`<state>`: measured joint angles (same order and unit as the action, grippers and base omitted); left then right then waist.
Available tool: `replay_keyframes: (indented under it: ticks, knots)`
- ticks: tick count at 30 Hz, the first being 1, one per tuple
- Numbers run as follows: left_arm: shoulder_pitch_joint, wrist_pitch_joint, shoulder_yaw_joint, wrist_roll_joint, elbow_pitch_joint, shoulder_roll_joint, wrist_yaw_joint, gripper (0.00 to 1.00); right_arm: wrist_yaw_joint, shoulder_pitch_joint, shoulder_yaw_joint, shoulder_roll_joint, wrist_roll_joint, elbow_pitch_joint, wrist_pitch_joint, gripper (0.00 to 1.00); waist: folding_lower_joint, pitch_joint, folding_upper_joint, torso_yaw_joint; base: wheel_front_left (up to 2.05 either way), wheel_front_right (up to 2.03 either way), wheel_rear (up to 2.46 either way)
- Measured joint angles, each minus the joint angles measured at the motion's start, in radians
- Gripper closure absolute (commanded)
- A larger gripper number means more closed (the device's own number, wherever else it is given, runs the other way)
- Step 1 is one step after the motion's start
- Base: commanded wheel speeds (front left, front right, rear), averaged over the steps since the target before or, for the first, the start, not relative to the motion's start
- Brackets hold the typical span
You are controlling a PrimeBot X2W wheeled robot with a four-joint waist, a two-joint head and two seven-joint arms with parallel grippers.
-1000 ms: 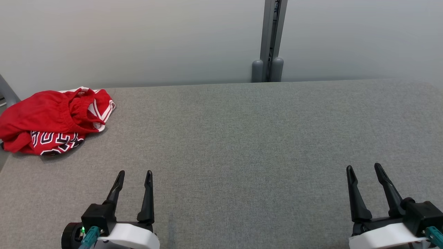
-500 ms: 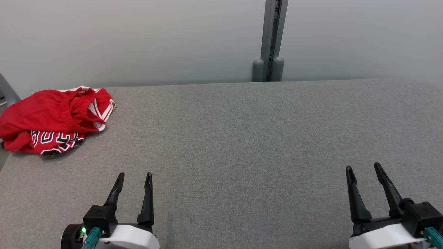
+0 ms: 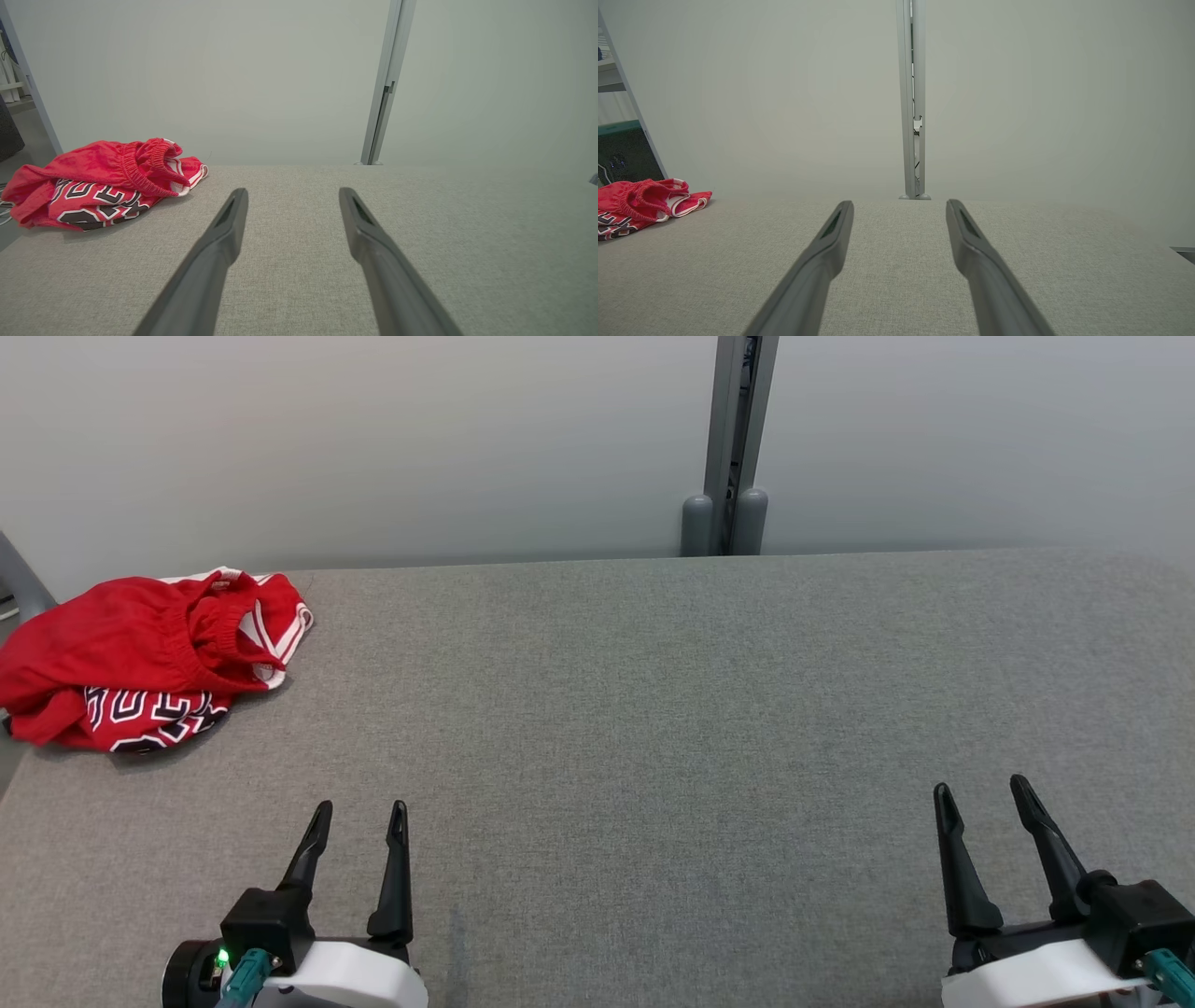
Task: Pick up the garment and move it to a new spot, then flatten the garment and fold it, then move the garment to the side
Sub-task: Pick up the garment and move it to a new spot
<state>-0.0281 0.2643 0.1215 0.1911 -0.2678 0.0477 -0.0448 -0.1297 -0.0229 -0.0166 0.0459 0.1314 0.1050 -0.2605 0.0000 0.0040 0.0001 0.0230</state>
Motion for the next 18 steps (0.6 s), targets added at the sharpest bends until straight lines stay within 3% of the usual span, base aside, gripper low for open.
replay_keyframes:
  ticks: [18]
  knots:
    - [-0.012, 0.000, 0.009, 0.000, -0.003, 0.000, 0.004, 0.00, 0.000, -0.002, 0.006, 0.000, 0.004, 0.000, 0.000, 0.00, 0.0000, -0.001, 0.0000, 0.045, 0.00, 0.00, 0.00]
